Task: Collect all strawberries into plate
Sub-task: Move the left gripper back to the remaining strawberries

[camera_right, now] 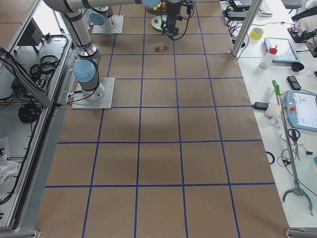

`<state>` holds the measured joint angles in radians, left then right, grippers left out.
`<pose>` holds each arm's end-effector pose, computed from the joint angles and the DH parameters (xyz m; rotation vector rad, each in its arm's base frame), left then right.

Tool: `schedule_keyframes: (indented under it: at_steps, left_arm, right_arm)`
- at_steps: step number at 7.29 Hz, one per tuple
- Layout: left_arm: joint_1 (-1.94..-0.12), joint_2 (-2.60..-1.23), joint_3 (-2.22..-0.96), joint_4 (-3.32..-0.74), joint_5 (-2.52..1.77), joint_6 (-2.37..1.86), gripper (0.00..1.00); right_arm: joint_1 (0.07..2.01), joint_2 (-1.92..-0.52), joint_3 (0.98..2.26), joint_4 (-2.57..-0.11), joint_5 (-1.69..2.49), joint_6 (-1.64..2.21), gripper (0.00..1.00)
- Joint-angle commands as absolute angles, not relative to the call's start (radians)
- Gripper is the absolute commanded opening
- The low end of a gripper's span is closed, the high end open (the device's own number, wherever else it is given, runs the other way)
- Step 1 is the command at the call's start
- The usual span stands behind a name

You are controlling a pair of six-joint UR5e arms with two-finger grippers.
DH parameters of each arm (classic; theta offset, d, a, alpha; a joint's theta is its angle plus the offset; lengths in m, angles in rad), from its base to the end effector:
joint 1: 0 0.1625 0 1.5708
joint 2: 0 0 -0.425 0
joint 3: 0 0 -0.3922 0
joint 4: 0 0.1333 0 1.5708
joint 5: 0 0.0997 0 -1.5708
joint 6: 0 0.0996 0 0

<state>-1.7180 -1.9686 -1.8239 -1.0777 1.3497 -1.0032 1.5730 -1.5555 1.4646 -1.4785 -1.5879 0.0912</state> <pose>-0.2356 -0.5310 0.2050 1.2767 -2.7348 -0.3825 0.1327 -0.4964 0.5233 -0.1390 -3.1213 -0.0009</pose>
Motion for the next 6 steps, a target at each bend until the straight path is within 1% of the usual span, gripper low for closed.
schedule_keyframes:
  at_steps: [1,3,5,6]
  left_arm:
    - [-1.738,-2.028,-1.824,-1.002,1.338,-1.063,1.00]
    - [-1.755,-2.040,-1.824,-1.002,1.297,-1.106,1.00]
    - [-1.761,-2.042,-1.825,-1.014,1.293,-1.108,0.86]
    - [-1.764,-2.042,-1.825,-1.014,1.296,-1.101,0.35]
  right_arm:
    - [1.572,-1.555,1.465,-1.477,-1.591,0.094,1.00]
    - [1.574,-1.555,1.465,-1.479,-1.588,0.094,1.00]
    - [1.572,-1.555,1.465,-1.479,-1.589,0.094,1.00]
    - [1.572,-1.555,1.465,-1.479,-1.588,0.094,1.00]
